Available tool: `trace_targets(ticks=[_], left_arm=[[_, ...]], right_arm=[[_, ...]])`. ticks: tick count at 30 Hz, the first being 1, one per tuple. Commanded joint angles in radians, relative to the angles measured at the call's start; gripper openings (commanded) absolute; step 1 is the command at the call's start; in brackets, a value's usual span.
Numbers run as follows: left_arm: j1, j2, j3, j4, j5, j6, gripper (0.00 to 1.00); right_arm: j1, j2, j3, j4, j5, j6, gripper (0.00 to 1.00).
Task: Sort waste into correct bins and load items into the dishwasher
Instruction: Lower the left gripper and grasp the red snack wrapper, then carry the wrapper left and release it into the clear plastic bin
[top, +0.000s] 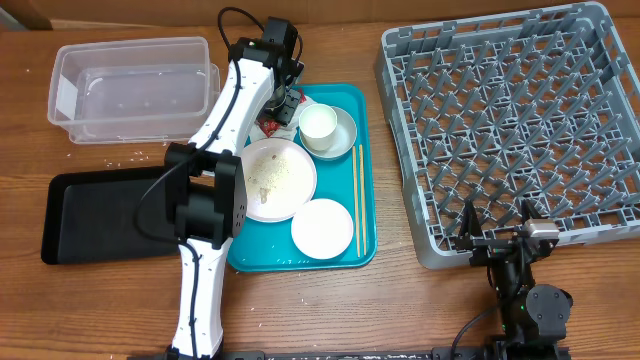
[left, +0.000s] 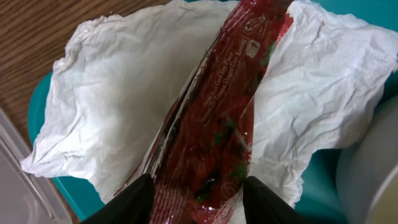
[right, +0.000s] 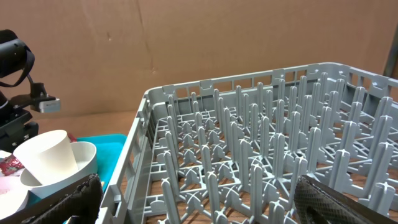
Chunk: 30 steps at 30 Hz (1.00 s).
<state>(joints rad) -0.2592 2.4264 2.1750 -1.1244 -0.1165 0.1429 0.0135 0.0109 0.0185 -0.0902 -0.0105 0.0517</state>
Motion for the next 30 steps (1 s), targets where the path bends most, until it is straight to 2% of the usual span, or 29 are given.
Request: trace_targets(ticks=[1, 4, 8, 12, 18, 25, 30], left_arm=[[0.009, 0.007, -0.032, 0.015, 0.014, 0.018, 0.52], [0.01, 0.007, -0.053, 0.02, 0.013, 0.018, 0.51], [0.01, 0.006, -0.05, 0.018, 0.012, 0.018, 0.31], [0.01, -0.003, -0.012, -0.004, 0.013, 0.01, 0.2], [0.01, -0.006, 0.161, -0.122, 0.013, -0.033, 0.04], [0.011, -0.006, 0.388, -0.267, 0.013, -0.08, 0.04], [0.034, -0.006, 0.517, -0.311, 0.009, -0.142, 0.04]], right_arm=[[-0.003, -0.008, -0.01, 0.005, 0.01, -0.003, 1.0], [-0.003, -0.008, -0.01, 0.005, 0.01, -0.003, 1.0], [-0.003, -0.008, -0.01, 0.005, 0.01, -0.003, 1.0], [-0.003, -0.008, -0.01, 0.005, 0.01, -0.003, 1.0], [-0.003, -0.008, -0.01, 0.005, 0.01, -0.003, 1.0], [-0.003, -0.008, -0.01, 0.005, 0.01, -0.003, 1.0], [-0.003, -0.008, -0.01, 0.005, 0.01, -0.003, 1.0]])
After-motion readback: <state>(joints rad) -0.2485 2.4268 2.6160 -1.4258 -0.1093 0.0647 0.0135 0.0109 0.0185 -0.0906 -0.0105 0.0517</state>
